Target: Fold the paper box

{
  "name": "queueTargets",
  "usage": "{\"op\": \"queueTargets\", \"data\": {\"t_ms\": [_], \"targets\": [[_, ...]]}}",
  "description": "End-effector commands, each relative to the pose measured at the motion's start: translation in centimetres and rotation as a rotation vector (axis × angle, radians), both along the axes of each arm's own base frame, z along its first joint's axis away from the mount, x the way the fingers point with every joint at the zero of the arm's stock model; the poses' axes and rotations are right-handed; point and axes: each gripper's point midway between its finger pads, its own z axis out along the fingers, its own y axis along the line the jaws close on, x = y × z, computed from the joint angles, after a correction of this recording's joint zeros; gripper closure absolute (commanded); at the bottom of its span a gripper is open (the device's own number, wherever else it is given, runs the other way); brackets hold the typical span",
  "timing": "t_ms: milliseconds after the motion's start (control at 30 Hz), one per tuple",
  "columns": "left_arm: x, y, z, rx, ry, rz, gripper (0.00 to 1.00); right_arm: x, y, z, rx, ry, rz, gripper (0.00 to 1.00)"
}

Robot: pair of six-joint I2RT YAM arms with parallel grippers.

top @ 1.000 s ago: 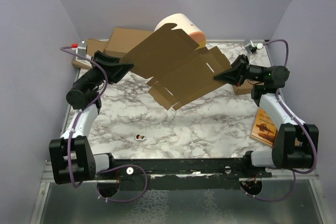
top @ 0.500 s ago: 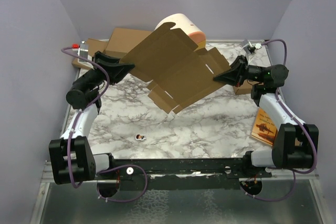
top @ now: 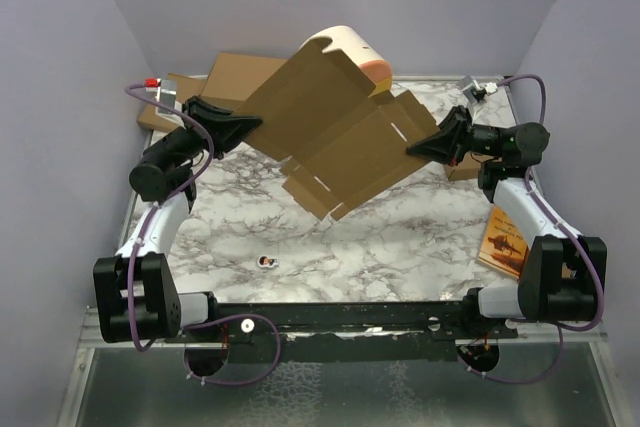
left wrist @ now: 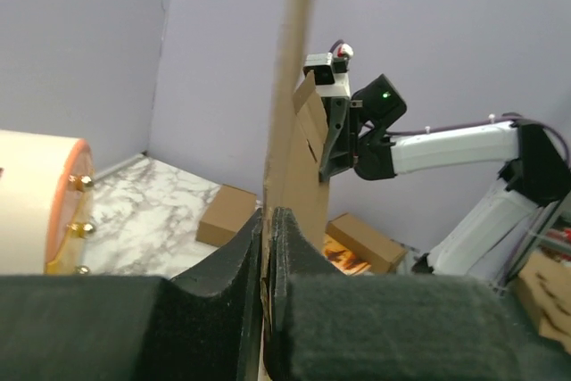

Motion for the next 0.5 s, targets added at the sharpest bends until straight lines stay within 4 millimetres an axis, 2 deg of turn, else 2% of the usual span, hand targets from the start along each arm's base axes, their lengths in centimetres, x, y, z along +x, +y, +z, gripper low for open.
{"op": "queueTargets", "data": {"t_ms": [0,100,133,200,300,367,467], "targets": [[-1.4,-0.5,0.9,0.052,-0.140,-0.012,1.00,0.0,-0.1,0.0,-0.012,-0.011,0.011,0.99],[-1.4,-0.4,0.9,0.057,-0.148,-0.009,1.00,0.0,-0.2,-0.1,-0.028,-0.013,0.025,0.97],[-1.4,-0.4,1.0,0.060,-0.150,-0.008,1.00,0.2,-0.2,-0.1,-0.038,-0.025,0.032,0.88],[-1.4,-0.4,0.9,0.072,-0.151,-0.011,1.00,0.4,-0.5,0.0,-0.066,-0.074,0.055,0.62],[-1.5,-0.4,0.2,0.114,-0.152,-0.016,1.00,2.1,-1.9,0.4,-0.096,-0.133,0.000,0.28],[-1.6,-0.4,-0.7,0.142,-0.152,-0.009,1.00,3.4,-3.3,1.1,-0.152,-0.195,-0.088,0.16],[-2.1,-0.5,-1.9,0.165,-0.158,0.007,1.00,4.7,-4.9,2.3,-0.228,-0.248,-0.172,0.11]]}}
